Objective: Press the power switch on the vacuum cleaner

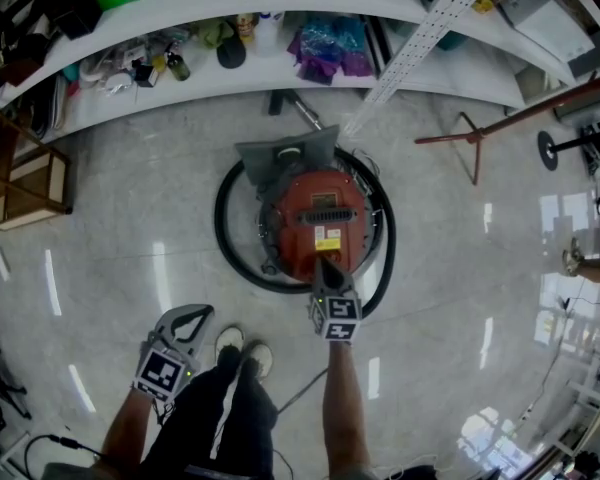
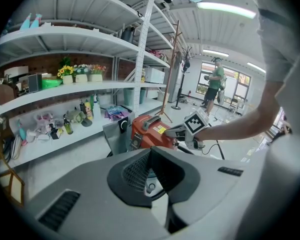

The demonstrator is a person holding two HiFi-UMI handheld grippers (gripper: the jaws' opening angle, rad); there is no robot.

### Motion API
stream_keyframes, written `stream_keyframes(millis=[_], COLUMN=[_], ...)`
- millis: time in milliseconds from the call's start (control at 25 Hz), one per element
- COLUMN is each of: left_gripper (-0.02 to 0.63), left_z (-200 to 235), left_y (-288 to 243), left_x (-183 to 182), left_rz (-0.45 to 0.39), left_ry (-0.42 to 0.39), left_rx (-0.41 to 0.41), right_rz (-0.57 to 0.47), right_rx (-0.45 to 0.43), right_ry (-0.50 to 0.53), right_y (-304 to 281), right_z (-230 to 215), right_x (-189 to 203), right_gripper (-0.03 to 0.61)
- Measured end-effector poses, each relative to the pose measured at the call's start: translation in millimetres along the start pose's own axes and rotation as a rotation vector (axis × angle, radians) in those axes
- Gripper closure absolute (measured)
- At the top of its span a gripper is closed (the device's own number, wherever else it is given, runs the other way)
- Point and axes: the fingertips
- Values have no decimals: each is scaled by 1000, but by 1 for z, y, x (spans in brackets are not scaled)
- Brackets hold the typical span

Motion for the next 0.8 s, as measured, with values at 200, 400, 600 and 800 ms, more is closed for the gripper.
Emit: stream_keyframes(millis=[200,400,600,800], left_gripper=[621,621,621,621], left_z=[0,1,0,-3], left_y=[1,3,4,9], left_x=[0,-4,-5,-13], left_rz=[-8,-20,-23,-32], left_ry=[-6,-6,-12,-5], left_rx=[-2,-6,-8,-9], right_rz=[-7,-4,-15,-13], right_rx=[-9,-24,-29,-24], right_ry=[2,-4,8,11], right_y=[-3,-5,0,11], right_z=[-2,3,8,6], right_x=[0,0,-5,-5], right_gripper=[568,568,568,568])
Point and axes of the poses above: the fingertips, and each gripper's own axes: y backward along the fingers, z to its left, x out of its underside, and after that the axes turned 1 degree about x, right-handed
